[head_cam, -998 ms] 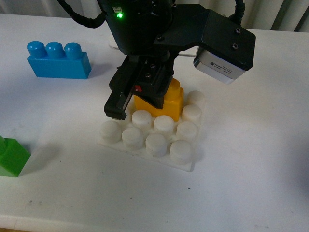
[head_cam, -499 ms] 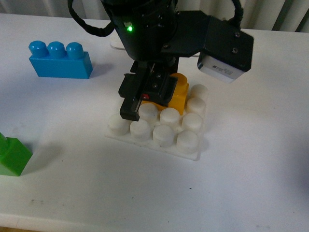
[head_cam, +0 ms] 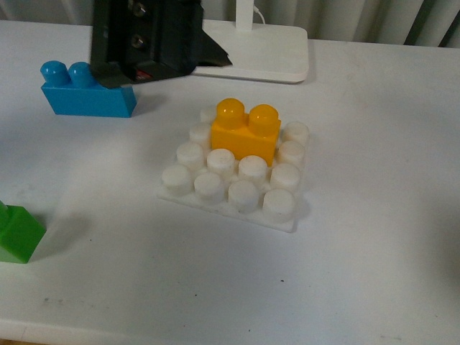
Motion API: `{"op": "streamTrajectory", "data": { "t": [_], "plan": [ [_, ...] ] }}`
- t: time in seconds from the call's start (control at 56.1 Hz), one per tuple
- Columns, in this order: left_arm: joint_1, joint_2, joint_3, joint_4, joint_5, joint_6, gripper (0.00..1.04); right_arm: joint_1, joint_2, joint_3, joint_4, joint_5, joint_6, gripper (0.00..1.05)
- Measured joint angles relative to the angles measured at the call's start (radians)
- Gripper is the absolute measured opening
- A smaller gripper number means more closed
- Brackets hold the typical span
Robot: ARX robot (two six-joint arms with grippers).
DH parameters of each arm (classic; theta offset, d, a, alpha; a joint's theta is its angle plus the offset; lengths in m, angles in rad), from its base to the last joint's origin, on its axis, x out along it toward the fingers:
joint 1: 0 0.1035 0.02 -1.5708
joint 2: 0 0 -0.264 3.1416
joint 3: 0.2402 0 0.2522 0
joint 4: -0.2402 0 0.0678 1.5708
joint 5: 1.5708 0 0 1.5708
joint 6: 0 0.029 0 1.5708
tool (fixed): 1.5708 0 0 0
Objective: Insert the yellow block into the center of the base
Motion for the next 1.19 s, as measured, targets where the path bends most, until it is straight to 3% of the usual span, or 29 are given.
{"op": "streamTrajectory", "data": {
  "t": [0.16,0.267,0.374,0.517,0.731,0.838,0.98,1.051,1.194],
  "plan": [
    [0.067,-0.289,-0.256,0.243,-0.040,-0.217,0.98,0.000,0.000,0.000,0.000,0.000,0.000,0.96],
    [0.081,-0.513,-0.425,0.312,-0.081,-0.398,0.98,0.000,0.000,0.000,0.000,0.000,0.000,0.96],
    [0.060,-0.718,-0.558,0.307,-0.208,-0.572,0.98,0.000,0.000,0.000,0.000,0.000,0.000,0.96],
    [0.018,-1.011,-0.692,0.196,-0.515,-0.847,0.98,0.000,0.000,0.000,0.000,0.000,0.000,0.96],
    [0.008,-1.068,-0.703,0.189,-0.536,-0.972,0.98,0.000,0.000,0.000,0.000,0.000,0.000,0.96],
    [0.036,-1.102,-0.752,0.240,-0.567,-1.106,0.81,0.000,0.000,0.000,0.000,0.000,0.000,0.96],
    [0.153,-1.181,-0.833,0.241,-0.463,-1.203,0.52,0.000,0.000,0.000,0.000,-0.001,0.000,0.96],
    [0.179,-1.269,-0.864,0.167,-0.441,-1.215,0.36,0.000,0.000,0.000,0.000,0.000,0.000,0.96],
    [0.251,-1.336,-0.897,0.161,-0.367,-1.221,0.11,0.000,0.000,0.000,0.000,0.000,0.000,0.96]
  ]
}}
